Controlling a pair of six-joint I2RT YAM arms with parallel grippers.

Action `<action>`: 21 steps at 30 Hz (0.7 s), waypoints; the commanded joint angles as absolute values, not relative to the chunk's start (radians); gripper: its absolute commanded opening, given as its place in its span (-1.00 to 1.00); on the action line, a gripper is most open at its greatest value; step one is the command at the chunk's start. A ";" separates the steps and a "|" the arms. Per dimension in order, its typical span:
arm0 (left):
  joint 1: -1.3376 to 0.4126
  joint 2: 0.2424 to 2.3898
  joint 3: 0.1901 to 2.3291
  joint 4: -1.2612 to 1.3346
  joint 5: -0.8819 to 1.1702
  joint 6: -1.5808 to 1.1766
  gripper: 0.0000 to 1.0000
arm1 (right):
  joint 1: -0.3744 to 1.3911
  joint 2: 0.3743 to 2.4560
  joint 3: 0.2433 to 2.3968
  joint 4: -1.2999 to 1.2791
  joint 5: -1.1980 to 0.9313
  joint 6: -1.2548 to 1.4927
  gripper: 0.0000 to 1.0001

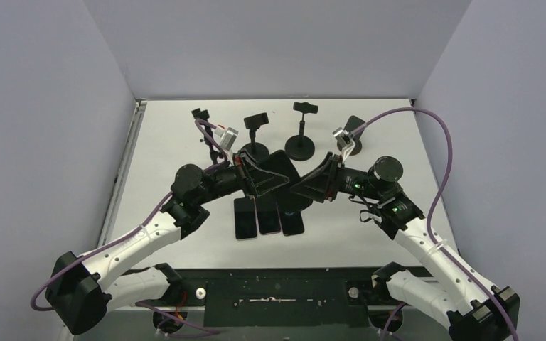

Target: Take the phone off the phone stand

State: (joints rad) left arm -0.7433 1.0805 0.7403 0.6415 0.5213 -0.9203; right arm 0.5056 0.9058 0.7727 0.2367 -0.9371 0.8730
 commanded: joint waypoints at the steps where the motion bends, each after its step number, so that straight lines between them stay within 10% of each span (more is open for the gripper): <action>1: -0.739 1.044 0.751 0.788 0.523 -0.916 -1.00 | 0.512 0.885 0.744 0.280 -0.974 0.883 -0.32; 11: -0.739 1.038 0.737 0.803 0.521 -0.915 -0.99 | 0.511 0.866 0.697 0.371 -0.977 0.930 -1.00; 18: -0.736 0.993 0.717 0.719 0.447 -0.879 0.72 | 0.511 0.806 0.724 0.224 -0.825 0.805 -1.00; 21: -0.735 0.932 0.674 0.639 0.374 -0.863 0.95 | 0.512 0.787 0.751 0.082 -0.703 0.715 -1.00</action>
State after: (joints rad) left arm -0.7403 1.0130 0.7082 0.6804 0.4736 -0.9020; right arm 0.5129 0.8410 0.6987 0.2039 -0.8921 0.8356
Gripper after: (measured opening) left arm 0.950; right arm 0.154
